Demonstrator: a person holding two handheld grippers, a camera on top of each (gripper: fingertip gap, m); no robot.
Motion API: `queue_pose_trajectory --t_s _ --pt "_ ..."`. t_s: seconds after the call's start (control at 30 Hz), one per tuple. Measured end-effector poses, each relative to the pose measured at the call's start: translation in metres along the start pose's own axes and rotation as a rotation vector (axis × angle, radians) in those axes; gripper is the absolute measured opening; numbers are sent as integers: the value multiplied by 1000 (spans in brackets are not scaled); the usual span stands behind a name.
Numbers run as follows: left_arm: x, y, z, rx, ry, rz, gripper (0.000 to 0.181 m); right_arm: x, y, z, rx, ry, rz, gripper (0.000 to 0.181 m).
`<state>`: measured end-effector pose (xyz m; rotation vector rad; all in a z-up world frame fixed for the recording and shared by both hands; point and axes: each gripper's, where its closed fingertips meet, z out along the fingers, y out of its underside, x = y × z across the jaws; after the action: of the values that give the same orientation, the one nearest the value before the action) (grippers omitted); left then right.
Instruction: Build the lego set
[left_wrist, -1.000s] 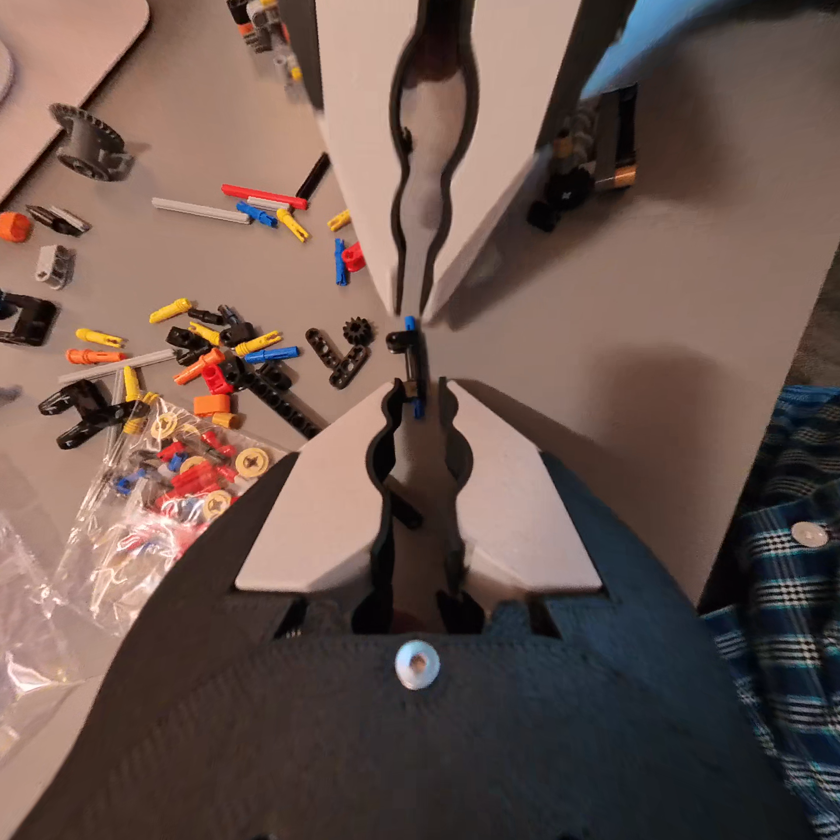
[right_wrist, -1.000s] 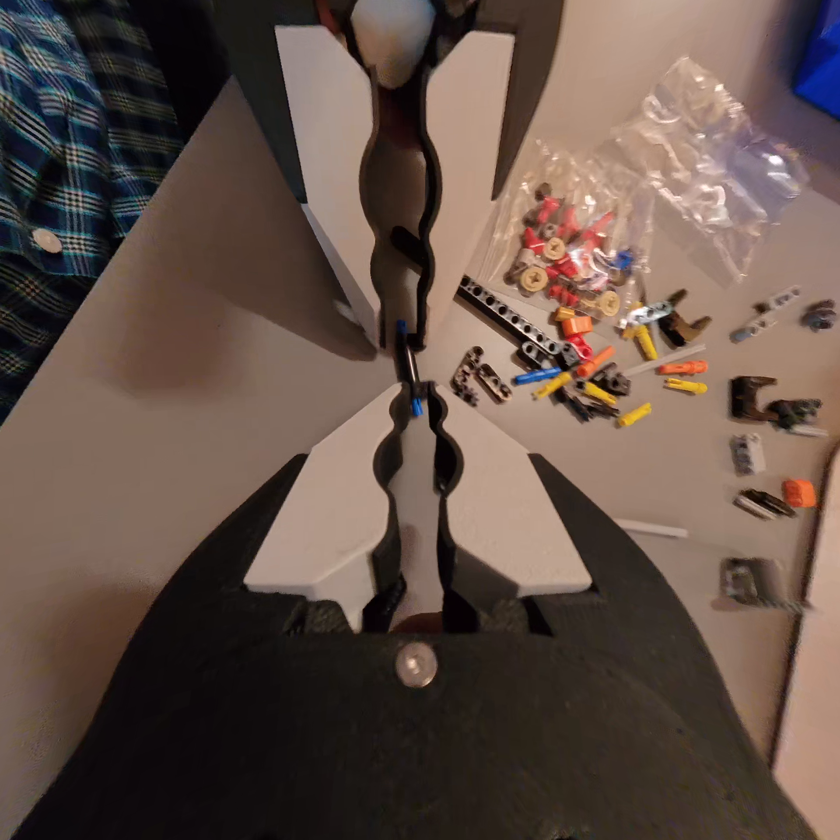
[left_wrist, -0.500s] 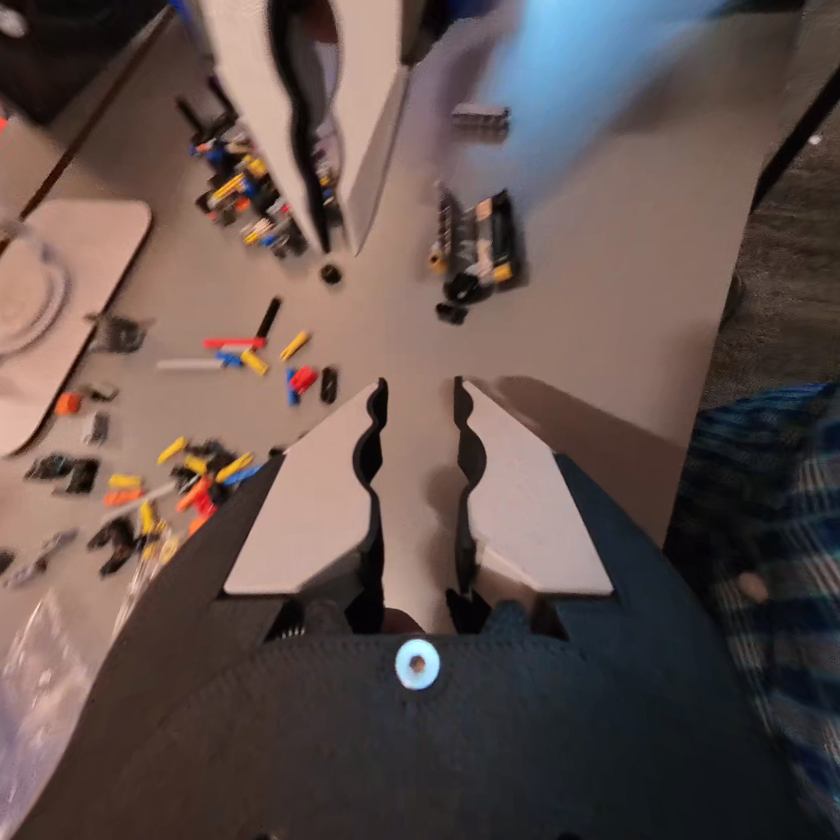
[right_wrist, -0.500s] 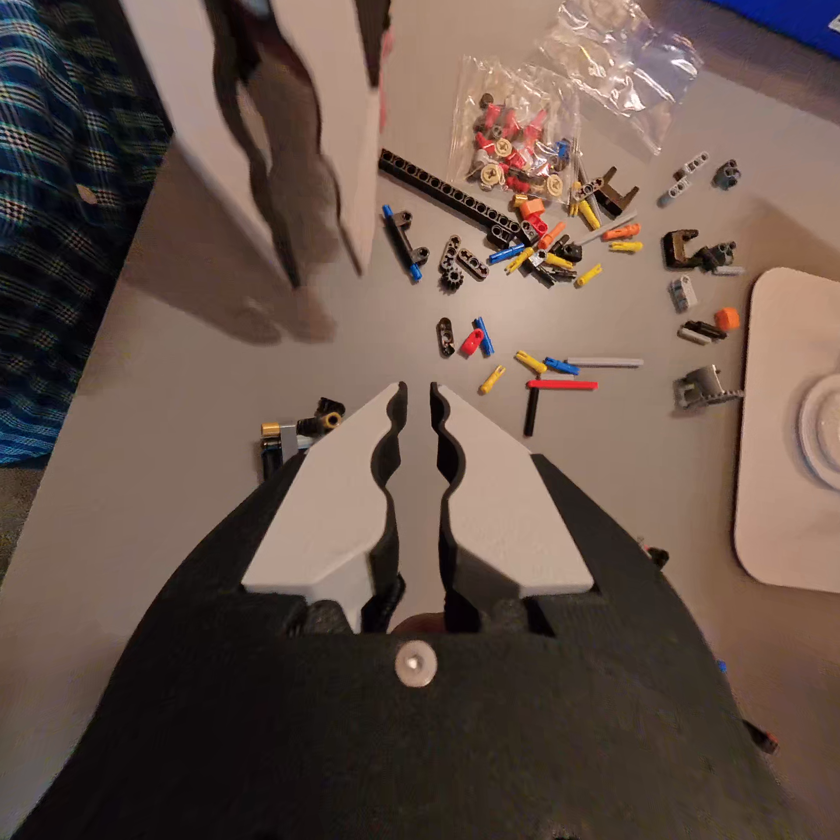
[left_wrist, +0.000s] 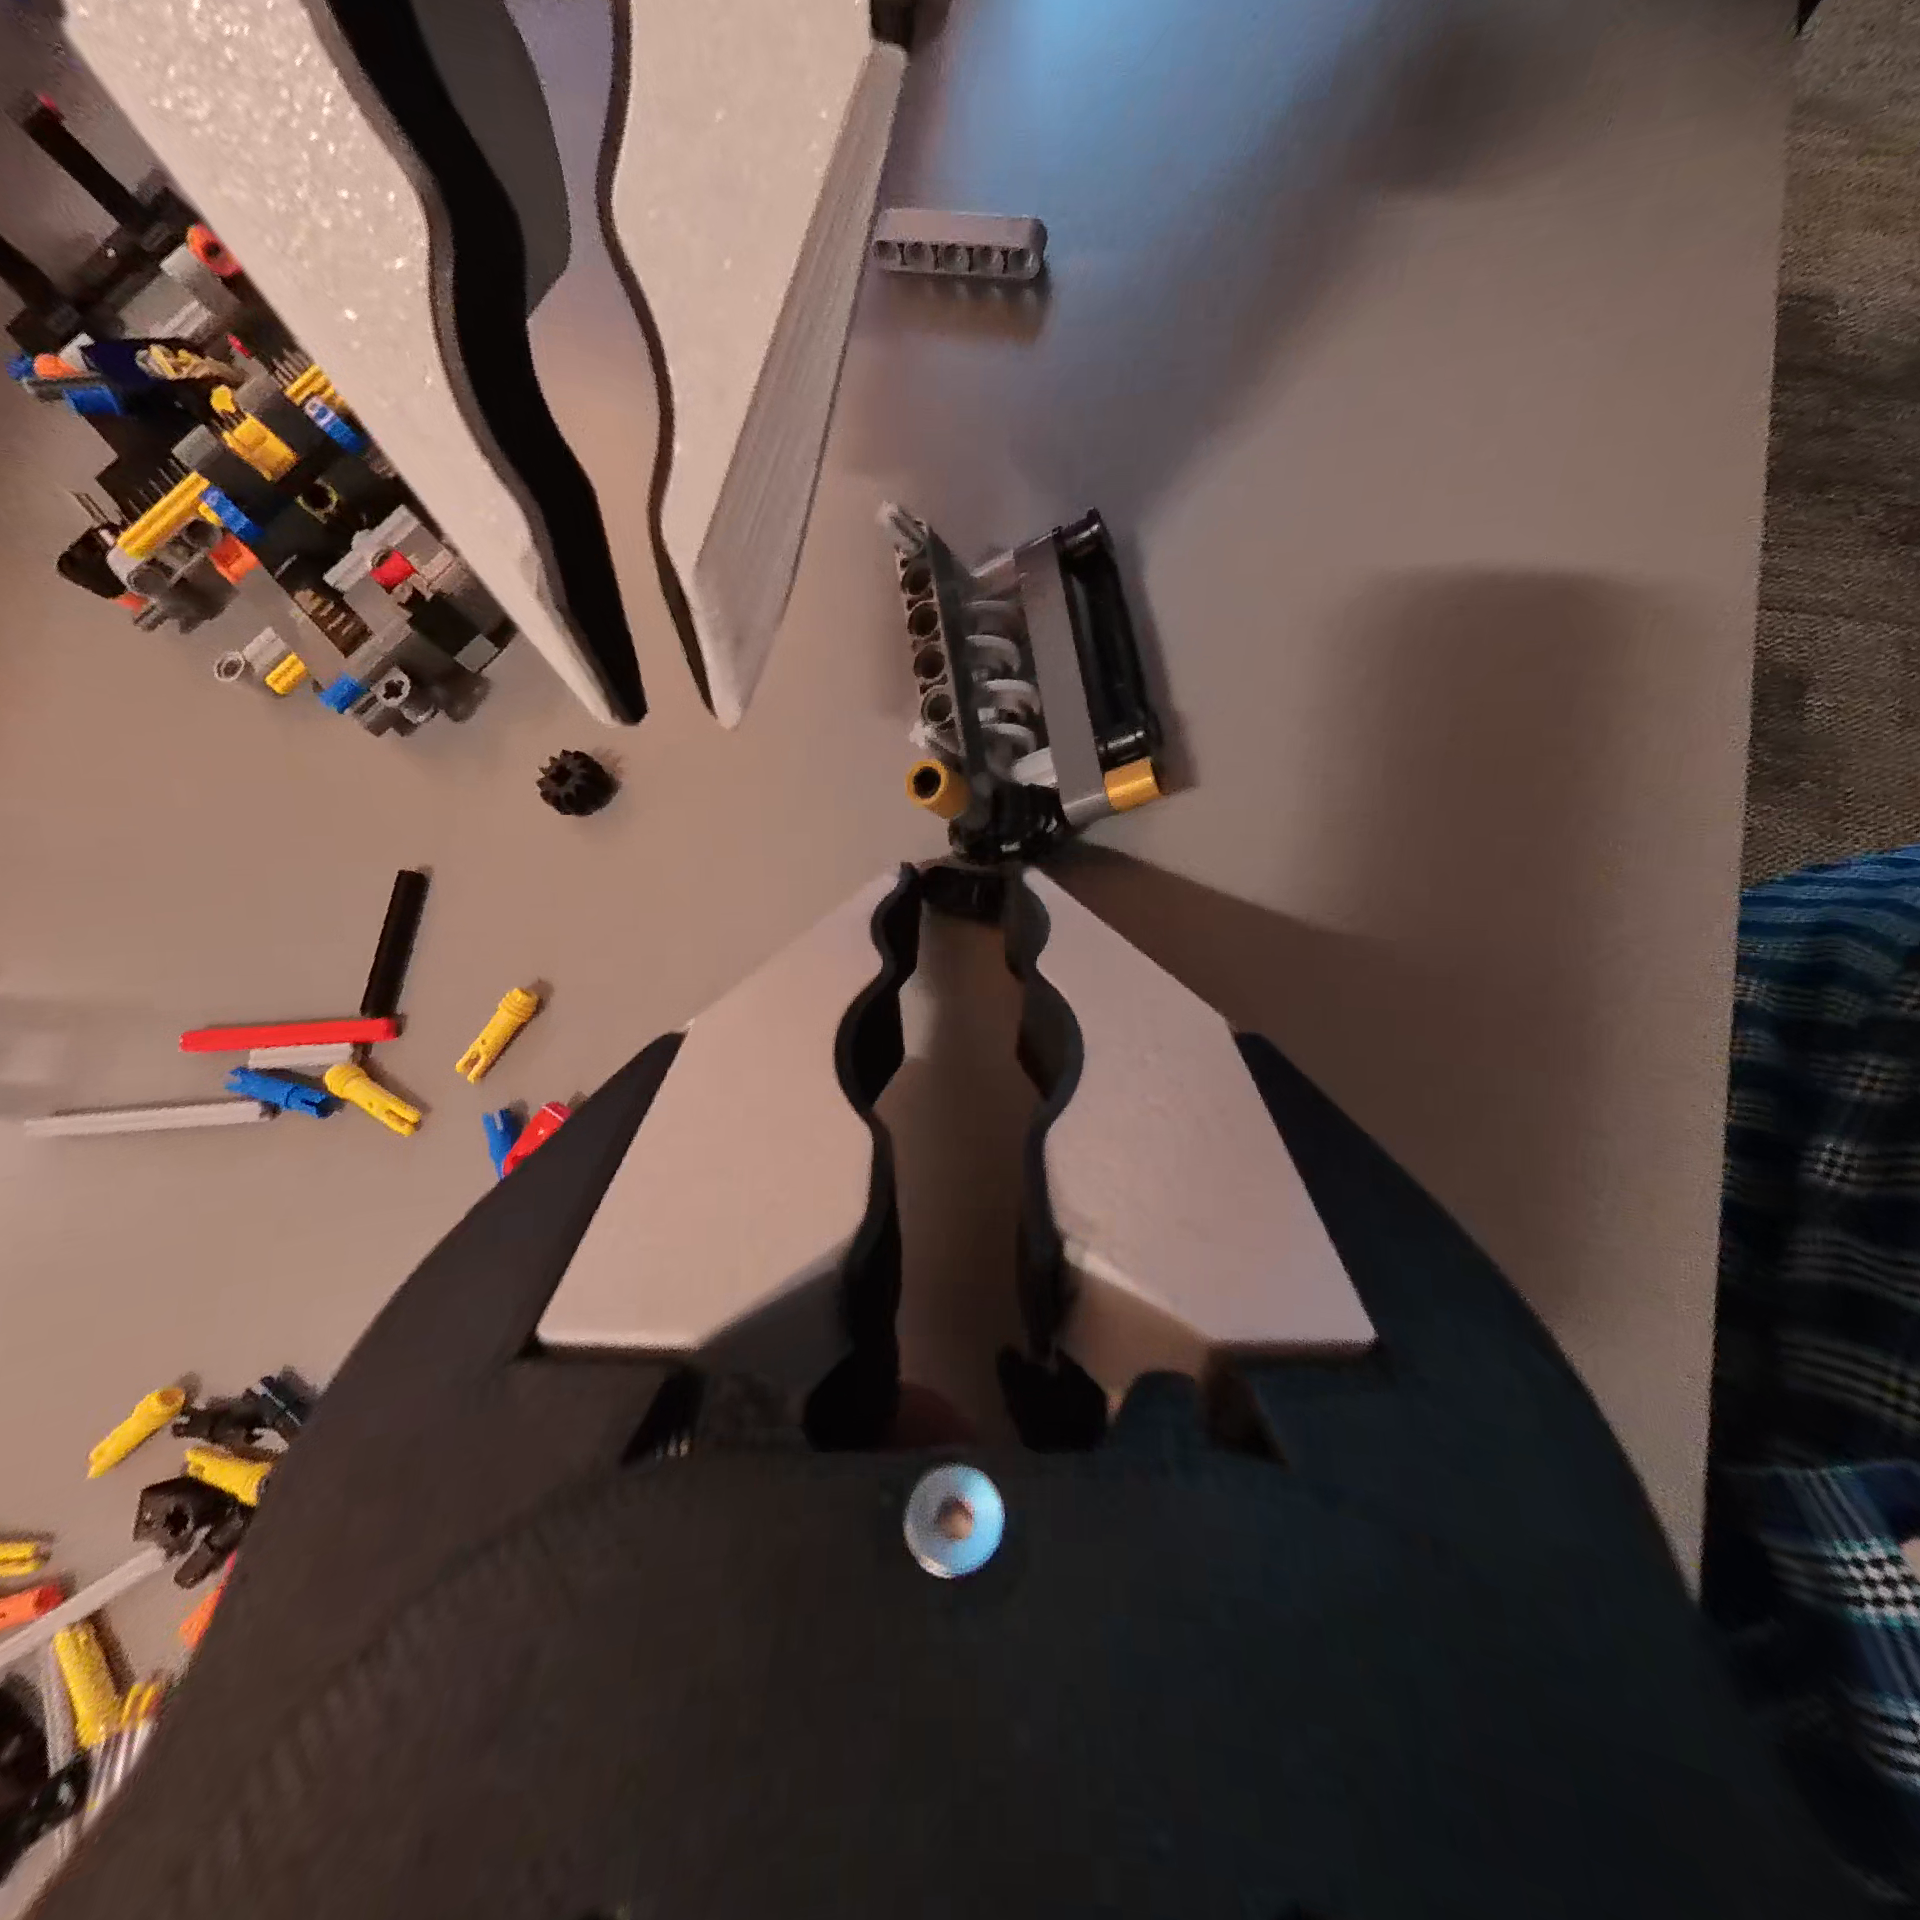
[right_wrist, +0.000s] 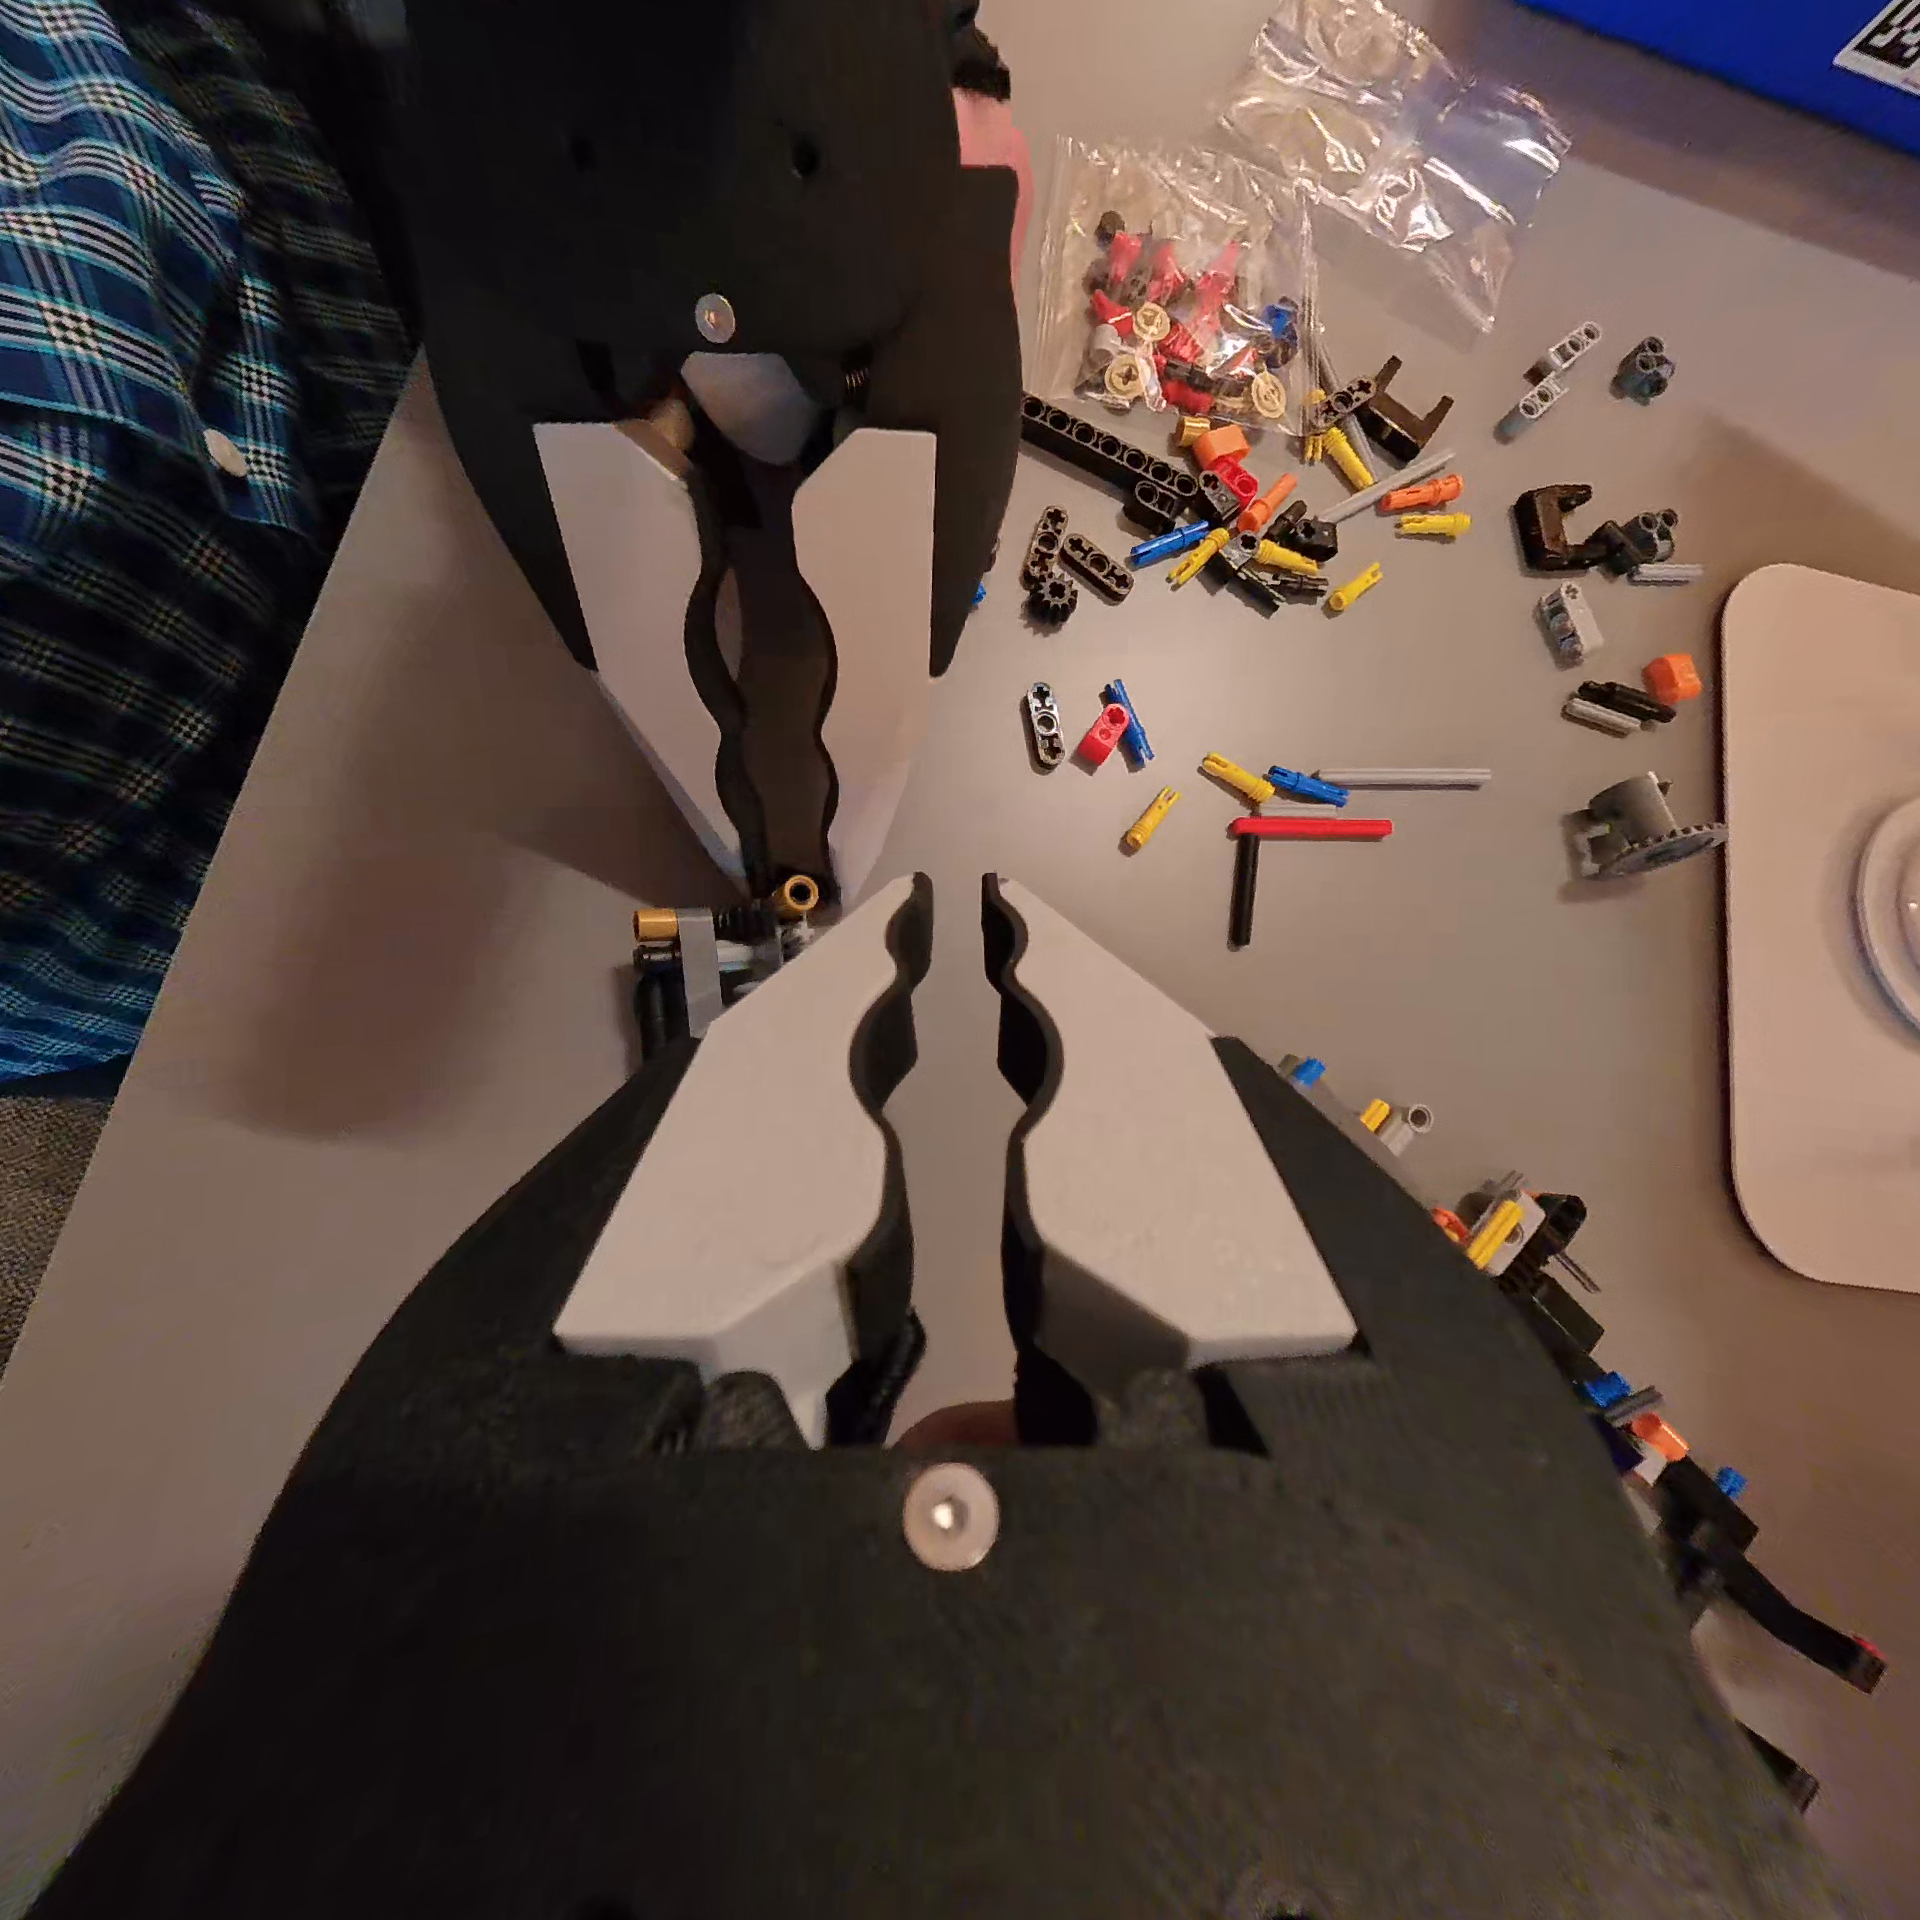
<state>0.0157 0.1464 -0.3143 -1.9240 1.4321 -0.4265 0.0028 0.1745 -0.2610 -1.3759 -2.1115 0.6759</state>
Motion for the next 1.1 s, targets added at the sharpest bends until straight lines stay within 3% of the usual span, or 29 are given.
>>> queue_pose_trajectory --t_s 0.13,0.33,0.43,0.5,0.6,0.8,0.97,1.1 --pt "-8 8 -14 23 -79 -16 14 0 -6 -2 13 22 1 7" --pt "-24 -16 -88 432 -237 -132 13 2 -50 6 187 49 155 14" --pt "-22 -20 -114 586 -169 -250 13 2 -77 2 318 105 104 16" --pt "-23 -23 -131 706 -101 -347 13 -7 -86 0 319 161 -44 15" --pt "-19 -25 -149 818 13 -449 13 -17 -98 1 312 187 -86 17" --pt "13 -29 -150 833 285 -606 13 -37 -120 4 328 398 -362 15" --pt "37 -27 -144 787 368 -643 13 -71 -121 15 374 317 -396 8" --pt "38 -21 -138 770 366 -724 13 -72 -117 22 347 327 -365 4"
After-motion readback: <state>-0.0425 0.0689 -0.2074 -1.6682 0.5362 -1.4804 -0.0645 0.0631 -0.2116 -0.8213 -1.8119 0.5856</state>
